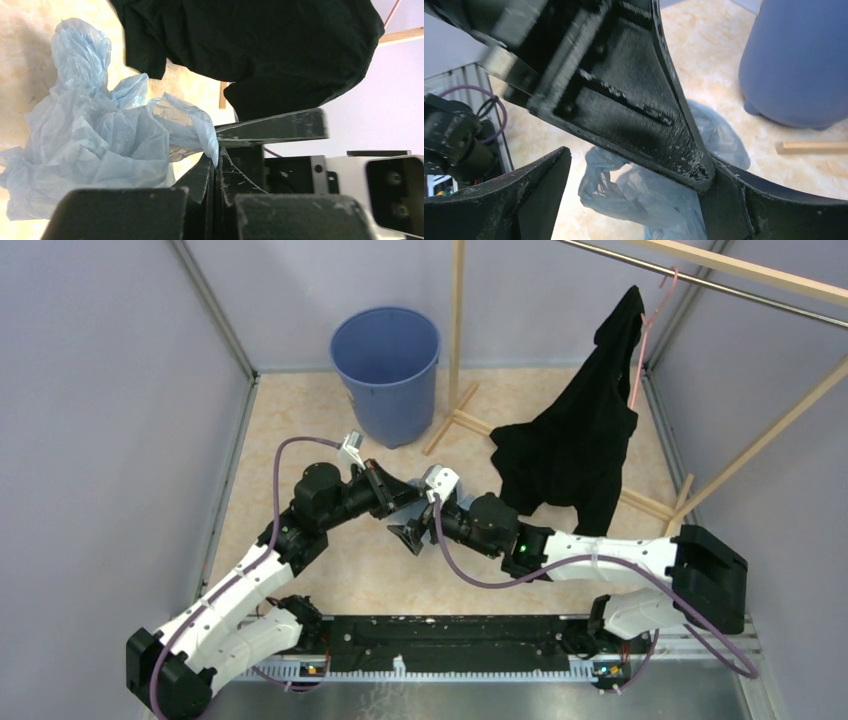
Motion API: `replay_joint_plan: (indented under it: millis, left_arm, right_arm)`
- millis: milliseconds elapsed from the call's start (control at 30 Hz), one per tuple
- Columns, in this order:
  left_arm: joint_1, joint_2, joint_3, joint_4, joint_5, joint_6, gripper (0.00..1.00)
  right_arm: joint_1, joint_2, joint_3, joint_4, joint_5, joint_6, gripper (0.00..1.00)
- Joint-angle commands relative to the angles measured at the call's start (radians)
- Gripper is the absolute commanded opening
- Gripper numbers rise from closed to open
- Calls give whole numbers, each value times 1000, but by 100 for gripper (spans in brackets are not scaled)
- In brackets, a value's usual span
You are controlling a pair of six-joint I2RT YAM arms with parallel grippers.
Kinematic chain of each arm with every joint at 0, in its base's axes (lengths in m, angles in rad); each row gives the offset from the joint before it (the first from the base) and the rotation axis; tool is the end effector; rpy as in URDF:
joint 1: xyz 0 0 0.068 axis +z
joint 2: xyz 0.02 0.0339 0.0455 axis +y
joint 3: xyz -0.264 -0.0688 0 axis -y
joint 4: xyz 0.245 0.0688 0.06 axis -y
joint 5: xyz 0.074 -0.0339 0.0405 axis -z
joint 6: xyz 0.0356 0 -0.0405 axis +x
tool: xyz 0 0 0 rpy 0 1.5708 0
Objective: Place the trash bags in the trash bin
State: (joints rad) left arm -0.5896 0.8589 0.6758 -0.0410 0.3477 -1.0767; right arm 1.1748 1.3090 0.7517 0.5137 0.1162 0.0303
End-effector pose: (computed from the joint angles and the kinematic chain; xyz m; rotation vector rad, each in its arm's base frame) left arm 0.1629 -0.1236 0.3039 -0.2136 2.0394 -1.4387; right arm 0.1198 0.2757 0.2851 -0.8296 1.4603 0.8294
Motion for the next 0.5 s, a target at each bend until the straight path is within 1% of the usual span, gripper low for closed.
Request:
replay_joint_plan:
  millis: [0, 33, 100, 167, 200, 233, 267, 333, 367, 400, 467]
  left_arm:
    - [4, -5, 23, 72, 0, -5, 1]
    - [4, -5, 29, 63, -5, 2, 3]
    - [4, -7, 39, 46, -17, 19, 7]
    - [5, -9, 44, 24, -28, 39, 13]
    - [5, -12, 44, 15, -33, 47, 21]
    - [5, -13, 44, 12, -36, 59, 28]
    - [6, -16, 50, 6, -38, 78, 33]
    - [7, -22, 73, -25, -48, 132, 50]
    - [7, -29, 88, -47, -61, 164, 62]
    - [7, -37, 103, -77, -79, 196, 74]
    - [8, -61, 126, -142, -135, 249, 92]
  right_arm:
    - [20, 31, 27, 24, 97, 32, 86]
    - [19, 28, 26, 17, 125, 37, 82]
    - [20, 12, 25, -2, 167, 53, 71]
    - [19, -13, 18, -14, 176, 68, 61]
    - [20, -29, 12, -18, 171, 79, 54]
    - [19, -42, 4, -22, 168, 91, 45]
    - [19, -57, -4, -25, 176, 111, 37]
    - [20, -86, -29, -33, 235, 167, 25]
    - [16, -103, -37, -41, 270, 199, 21]
    - [7, -119, -45, -52, 294, 232, 19]
    - [-31, -152, -40, -102, 300, 317, 16]
